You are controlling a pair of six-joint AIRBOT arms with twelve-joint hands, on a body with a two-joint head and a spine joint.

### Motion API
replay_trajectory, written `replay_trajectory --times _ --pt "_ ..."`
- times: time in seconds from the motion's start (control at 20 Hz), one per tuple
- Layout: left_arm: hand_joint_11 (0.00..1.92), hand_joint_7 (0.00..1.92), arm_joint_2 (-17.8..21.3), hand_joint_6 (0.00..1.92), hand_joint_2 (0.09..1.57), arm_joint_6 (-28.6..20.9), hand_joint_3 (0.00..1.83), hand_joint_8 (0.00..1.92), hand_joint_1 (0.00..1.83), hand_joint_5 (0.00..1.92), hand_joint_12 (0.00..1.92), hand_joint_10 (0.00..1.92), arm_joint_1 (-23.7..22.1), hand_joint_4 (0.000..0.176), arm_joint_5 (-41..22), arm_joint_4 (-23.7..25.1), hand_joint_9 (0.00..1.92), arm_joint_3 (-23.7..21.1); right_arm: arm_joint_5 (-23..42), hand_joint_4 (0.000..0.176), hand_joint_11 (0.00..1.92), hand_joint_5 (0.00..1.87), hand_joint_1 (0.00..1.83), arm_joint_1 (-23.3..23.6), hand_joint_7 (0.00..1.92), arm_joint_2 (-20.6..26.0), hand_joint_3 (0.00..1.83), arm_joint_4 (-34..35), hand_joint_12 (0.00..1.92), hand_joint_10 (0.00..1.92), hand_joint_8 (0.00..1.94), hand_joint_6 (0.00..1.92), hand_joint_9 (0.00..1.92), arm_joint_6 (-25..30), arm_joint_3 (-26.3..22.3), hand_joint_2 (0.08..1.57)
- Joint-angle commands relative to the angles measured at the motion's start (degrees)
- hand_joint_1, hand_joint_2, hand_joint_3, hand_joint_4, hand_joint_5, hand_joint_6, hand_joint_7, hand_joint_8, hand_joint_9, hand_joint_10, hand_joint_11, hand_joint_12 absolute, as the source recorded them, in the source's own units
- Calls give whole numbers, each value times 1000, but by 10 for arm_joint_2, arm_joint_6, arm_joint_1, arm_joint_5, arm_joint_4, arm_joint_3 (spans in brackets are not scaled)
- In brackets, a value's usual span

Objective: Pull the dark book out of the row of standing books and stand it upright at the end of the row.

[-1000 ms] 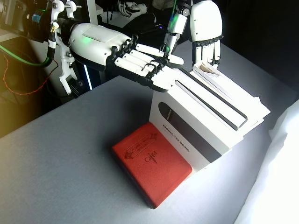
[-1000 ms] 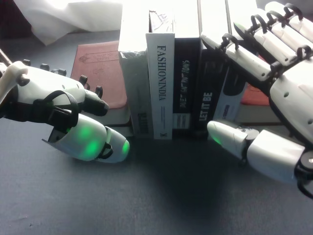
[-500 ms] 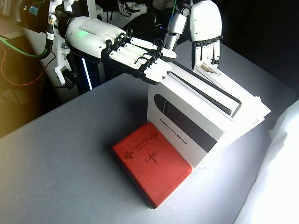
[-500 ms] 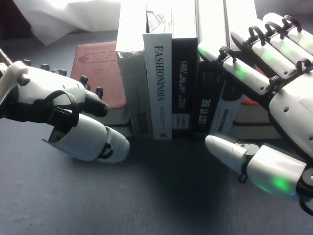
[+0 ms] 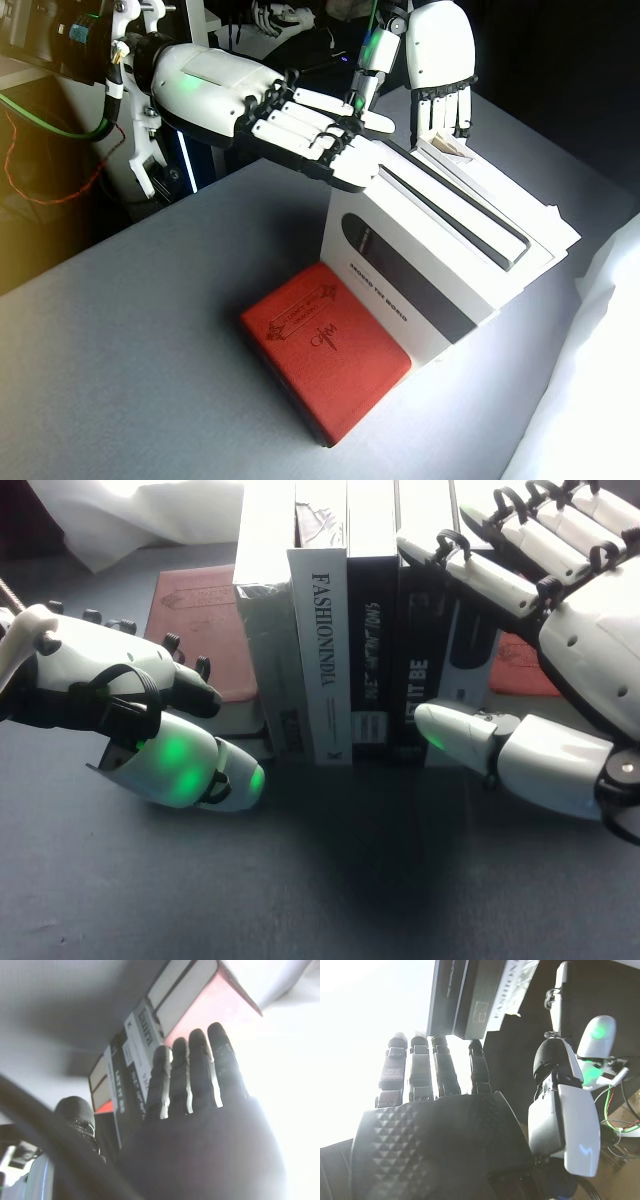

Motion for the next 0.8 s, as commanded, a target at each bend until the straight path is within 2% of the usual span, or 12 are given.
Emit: replay_trajectory --times 0.0,0.35,0.75 --pt "0 143 7 2 1238 -1 0 0 0 172 333 1 -6 0 -23 28 121 0 44 0 0 0 0 9 0 6 0 -50 0 0 0 0 0 3 -1 1177" --pt "0 108 7 3 1236 -1 0 1 0 138 279 0 -6 0 -23 29 88 0 60 0 0 0 0 22 0 6 0 -57 0 0 0 0 0 -20 2 1169" --pt "0 108 7 0 1234 -3 2 0 0 140 263 0 -6 0 -22 28 85 0 66 0 0 0 0 16 0 6 0 -41 0 0 0 0 0 -28 8 1169"
